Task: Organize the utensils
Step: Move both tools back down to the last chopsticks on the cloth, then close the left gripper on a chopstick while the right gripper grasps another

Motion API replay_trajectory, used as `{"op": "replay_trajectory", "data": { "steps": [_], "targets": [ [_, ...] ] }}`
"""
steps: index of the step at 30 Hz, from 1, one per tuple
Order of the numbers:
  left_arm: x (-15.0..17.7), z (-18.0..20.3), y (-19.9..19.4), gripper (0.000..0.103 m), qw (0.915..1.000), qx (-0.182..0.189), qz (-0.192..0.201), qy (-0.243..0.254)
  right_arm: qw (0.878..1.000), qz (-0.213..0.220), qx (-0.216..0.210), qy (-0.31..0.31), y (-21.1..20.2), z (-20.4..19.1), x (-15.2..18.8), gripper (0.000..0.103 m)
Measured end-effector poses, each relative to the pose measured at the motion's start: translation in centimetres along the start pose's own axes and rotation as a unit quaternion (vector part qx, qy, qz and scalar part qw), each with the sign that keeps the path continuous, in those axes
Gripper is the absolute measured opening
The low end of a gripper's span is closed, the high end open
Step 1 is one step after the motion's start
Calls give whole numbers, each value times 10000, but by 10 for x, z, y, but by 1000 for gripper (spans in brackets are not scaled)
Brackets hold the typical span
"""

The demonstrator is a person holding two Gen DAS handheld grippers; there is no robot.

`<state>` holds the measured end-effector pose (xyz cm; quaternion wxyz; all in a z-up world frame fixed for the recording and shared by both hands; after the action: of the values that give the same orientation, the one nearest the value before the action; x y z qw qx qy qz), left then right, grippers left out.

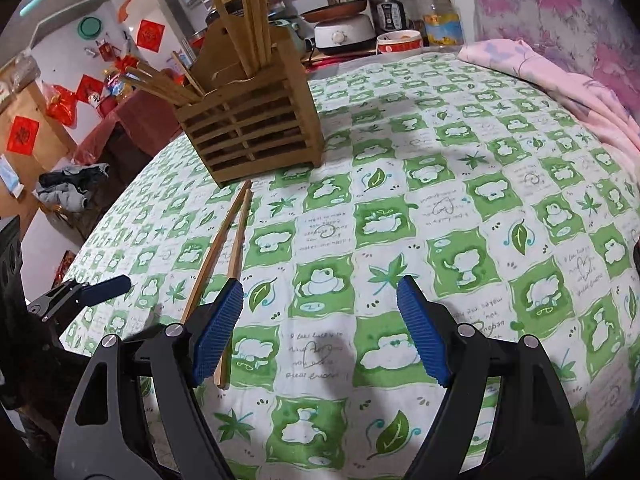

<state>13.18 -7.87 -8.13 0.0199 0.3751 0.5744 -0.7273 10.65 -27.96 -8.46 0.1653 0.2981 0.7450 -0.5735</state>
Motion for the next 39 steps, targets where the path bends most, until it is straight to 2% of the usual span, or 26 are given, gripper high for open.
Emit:
{"op": "replay_trajectory", "data": {
  "steps": [3, 5, 6, 7, 8, 11, 13, 15, 23, 26, 27, 28, 35, 39],
  "targets": [
    [5, 8, 8, 69, 9997, 10, -147, 214, 10000, -9, 27, -77, 0, -3, 1, 77],
    [8, 11, 14, 57, 9990, -33, -273, 339, 10000, -16, 31, -83, 1, -3, 2, 77],
    [9, 10, 17, 48, 9988, -82, -333, 347, 10000, -10, 31, -79, 1, -3, 1, 77],
    [10, 6, 20, 45, 9987, -90, -401, 288, 10000, -8, 30, -75, 1, -3, 1, 77],
    [9, 1, 19, 44, 9991, -63, -392, 163, 10000, -2, 29, -68, 1, -3, 1, 77],
    [5, -31, 14, 41, 9981, -400, -279, -366, 10000, 7, 21, -61, 0, -2, 1, 77],
    [6, -49, 10, 41, 9961, -315, -260, -784, 10000, 2, 17, -74, 0, -3, 2, 77],
    [5, -56, 8, 41, 9948, -230, -242, -964, 9999, 1, 9, -106, 0, -4, 2, 77],
    [6, -26, 15, 41, 9986, -107, -363, -362, 9997, -9, 30, -230, 0, -8, 4, 77],
    [9, -23, 19, 30, 9985, -106, -439, -306, 9995, -31, 48, -296, 1, -10, 5, 77],
    [9, -22, 19, 15, 9985, -17, -438, -314, 9995, -35, 55, -321, 1, -10, 5, 77],
    [9, -23, 18, 7, 9986, 0, -426, -329, 9994, -34, 60, -334, 1, -11, 5, 77],
    [1, -44, 2, 6, 9972, -146, -72, -726, 9993, -45, 62, -378, 2, -12, 6, 77],
    [1, -54, 4, 7, 9954, -142, -139, -937, 9989, -65, 67, -450, 3, -14, 8, 77]
  ]
}}
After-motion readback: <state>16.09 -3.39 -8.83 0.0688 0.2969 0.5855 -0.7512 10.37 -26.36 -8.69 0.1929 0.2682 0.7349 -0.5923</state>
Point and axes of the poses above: each gripper's, at about its wrist camera, not at the fingertips, and y roughly the way its jaws point, z to its right, x to its underside, the point moved 8 cm from there along y, roughly the way its jaws point, and after that the axes turned 3 degrees about x, right-handed, at the moved point
